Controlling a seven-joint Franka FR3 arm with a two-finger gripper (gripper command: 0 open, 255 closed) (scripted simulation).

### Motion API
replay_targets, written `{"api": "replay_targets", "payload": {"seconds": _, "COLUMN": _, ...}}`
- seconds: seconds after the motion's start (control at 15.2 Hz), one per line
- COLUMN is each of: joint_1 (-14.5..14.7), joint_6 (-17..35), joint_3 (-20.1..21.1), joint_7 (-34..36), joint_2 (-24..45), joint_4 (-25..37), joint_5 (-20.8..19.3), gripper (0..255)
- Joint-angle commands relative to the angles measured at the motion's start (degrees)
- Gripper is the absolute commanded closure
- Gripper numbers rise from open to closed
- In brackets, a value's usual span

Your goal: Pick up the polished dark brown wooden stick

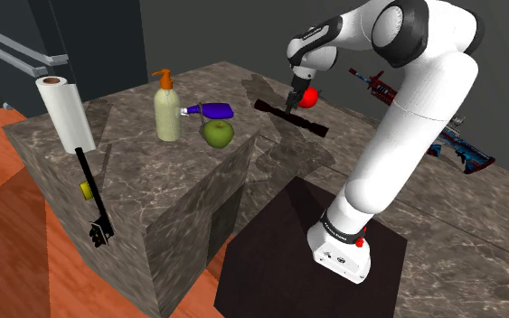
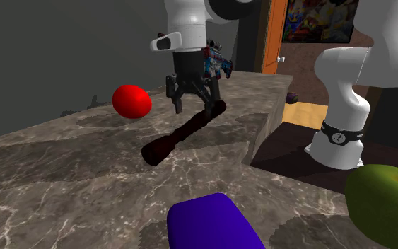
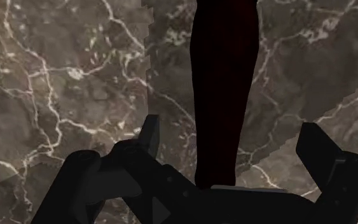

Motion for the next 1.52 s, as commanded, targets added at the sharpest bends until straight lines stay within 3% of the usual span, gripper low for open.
{"api": "replay_targets", "payload": {"seconds": 0.0, "joint_1": -0.19, "joint_6": 1.41, "joint_3": -0.04, "joint_7": -0.87, "joint_2": 1.0, "joint_4": -0.66, "joint_5": 0.81, "gripper": 0}}
{"api": "replay_targets", "payload": {"seconds": 0.33, "joint_1": -0.42, "joint_6": 3.91, "joint_3": 0.13, "joint_7": -2.06, "joint_2": 2.81, "joint_4": -1.81, "joint_5": 2.37, "gripper": 0}}
{"api": "replay_targets", "payload": {"seconds": 0.4, "joint_1": -0.46, "joint_6": 3.91, "joint_3": 0.11, "joint_7": -2.16, "joint_2": 2.91, "joint_4": -1.75, "joint_5": 2.44, "gripper": 255}}
{"api": "replay_targets", "payload": {"seconds": 0.99, "joint_1": -0.42, "joint_6": 3.9, "joint_3": 0.13, "joint_7": -2.06, "joint_2": 2.82, "joint_4": -1.81, "joint_5": 2.37, "gripper": 255}}
{"api": "replay_targets", "payload": {"seconds": 1.45, "joint_1": 0.01, "joint_6": -1.03, "joint_3": -0.12, "joint_7": 0.15, "joint_2": -0.59, "joint_4": 0.6, "joint_5": -0.49, "gripper": 255}}
